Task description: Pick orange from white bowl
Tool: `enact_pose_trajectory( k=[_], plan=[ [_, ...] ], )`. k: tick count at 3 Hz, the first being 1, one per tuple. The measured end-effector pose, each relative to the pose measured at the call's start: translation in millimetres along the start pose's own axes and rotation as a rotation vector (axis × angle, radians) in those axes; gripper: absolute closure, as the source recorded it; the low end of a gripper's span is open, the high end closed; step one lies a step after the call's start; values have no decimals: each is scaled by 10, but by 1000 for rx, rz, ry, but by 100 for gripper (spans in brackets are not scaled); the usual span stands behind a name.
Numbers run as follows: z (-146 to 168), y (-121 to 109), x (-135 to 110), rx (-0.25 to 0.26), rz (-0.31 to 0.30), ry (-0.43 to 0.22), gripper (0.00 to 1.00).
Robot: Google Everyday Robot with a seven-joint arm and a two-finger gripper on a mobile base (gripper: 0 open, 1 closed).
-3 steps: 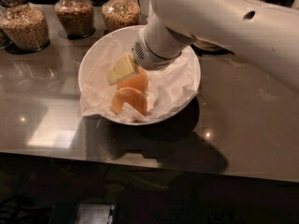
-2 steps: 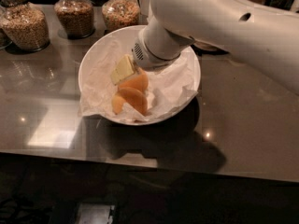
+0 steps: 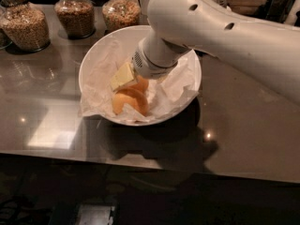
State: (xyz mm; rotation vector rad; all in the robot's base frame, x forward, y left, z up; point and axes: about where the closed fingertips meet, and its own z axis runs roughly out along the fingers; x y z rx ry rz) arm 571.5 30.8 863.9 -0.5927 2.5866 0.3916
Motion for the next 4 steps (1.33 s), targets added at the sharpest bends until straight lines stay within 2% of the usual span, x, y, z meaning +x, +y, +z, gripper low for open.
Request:
enact_pose_trajectory(
  k=[1,3,4],
  plan=[
    [134,-12,-9,4,21,15,16],
    [212,44,-278,16,33,-11,16],
    [384,24,-195,22,59,36,25]
  ],
)
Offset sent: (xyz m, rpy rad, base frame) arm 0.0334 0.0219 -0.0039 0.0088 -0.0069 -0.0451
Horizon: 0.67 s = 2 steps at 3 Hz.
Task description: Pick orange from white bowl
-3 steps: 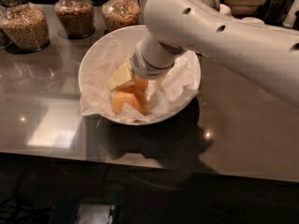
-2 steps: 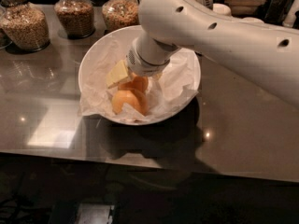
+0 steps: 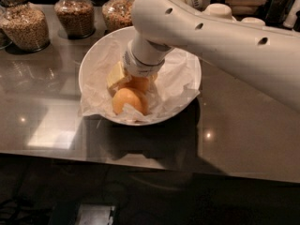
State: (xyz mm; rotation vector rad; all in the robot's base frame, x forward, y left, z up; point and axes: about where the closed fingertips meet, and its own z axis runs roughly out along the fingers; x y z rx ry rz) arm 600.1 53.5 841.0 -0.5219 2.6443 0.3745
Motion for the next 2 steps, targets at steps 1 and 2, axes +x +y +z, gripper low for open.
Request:
enact_pose_trajectory(
  k=[1,2],
  plan=[
    [29,-7,51,0,11,25,23],
    [55,-7,106,3,20,49,40]
  ],
)
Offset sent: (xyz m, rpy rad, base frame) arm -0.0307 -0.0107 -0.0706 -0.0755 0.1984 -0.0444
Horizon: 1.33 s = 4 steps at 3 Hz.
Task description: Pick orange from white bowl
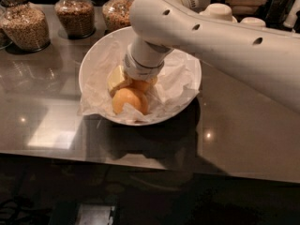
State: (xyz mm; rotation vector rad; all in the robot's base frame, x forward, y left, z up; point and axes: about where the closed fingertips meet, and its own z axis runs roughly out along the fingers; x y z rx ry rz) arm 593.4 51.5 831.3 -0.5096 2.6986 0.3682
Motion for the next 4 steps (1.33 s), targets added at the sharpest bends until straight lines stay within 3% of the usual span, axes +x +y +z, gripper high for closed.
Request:
enact_pose_trajectory(
  k=[2,3,4],
  plan=[
    [-78,-83,46,14,34,-7,87],
    [-250,-12,113,-16,15,-43,100],
    [-927,-100,167,-58,-19,-232,100]
  ],
)
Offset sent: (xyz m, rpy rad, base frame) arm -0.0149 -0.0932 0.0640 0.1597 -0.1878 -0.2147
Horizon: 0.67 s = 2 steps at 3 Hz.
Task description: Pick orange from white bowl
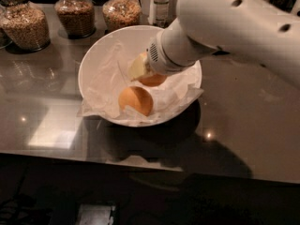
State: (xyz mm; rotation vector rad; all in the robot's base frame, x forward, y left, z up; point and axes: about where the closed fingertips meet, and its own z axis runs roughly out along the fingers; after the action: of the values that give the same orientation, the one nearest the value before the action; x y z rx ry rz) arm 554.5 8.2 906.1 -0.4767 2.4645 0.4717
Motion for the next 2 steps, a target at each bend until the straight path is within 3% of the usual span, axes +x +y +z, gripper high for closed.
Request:
enact_pose_trajectory(
  k=[1,2],
  plan=[
    [-852,-194,2,-49,12,-194,100],
    [-852,-192,1,-50,11,-194,100]
  ],
)
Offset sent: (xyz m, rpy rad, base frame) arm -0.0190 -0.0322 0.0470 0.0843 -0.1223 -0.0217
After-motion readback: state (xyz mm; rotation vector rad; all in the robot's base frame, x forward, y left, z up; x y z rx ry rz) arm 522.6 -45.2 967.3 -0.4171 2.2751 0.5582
